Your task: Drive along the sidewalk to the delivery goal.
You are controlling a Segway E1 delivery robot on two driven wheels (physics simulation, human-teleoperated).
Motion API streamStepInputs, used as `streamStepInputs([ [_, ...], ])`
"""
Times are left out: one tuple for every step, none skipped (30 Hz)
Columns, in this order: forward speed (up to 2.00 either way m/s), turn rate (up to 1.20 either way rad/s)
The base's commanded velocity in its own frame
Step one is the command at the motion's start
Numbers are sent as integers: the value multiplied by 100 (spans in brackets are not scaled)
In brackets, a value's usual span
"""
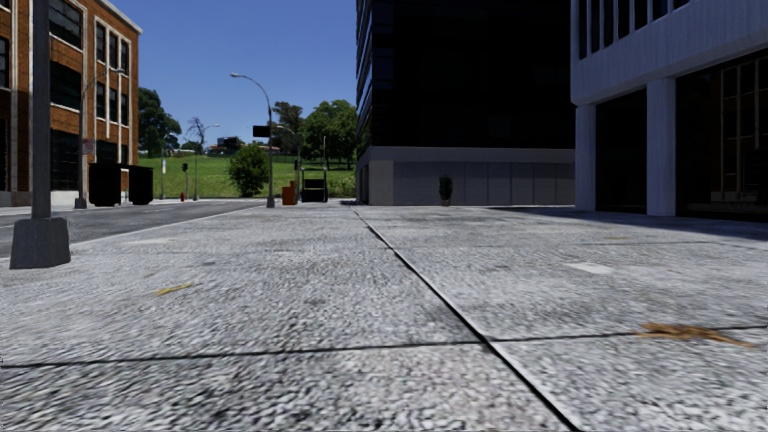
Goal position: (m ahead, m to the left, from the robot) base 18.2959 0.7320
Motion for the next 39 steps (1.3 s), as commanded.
streamStepInputs([
  [200,0],
  [200,-5],
  [200,-78],
  [200,-120],
  [200,-120],
  [200,-120],
  [200,-120],
  [200,-120],
  [200,-77],
  [200,0],
  [200,0],
  [200,0],
  [200,0],
  [200,0],
  [200,0],
  [200,0],
  [200,0],
  [200,0],
  [200,0],
  [200,0],
  [200,0],
  [200,0],
  [200,0],
  [200,0],
  [200,0],
  [200,0],
  [200,0],
  [200,0],
  [200,0],
  [200,0],
  [200,0],
  [200,0],
  [200,0],
  [200,0],
  [200,0],
  [200,0],
  [200,0],
  [200,0],
  [200,0],
])
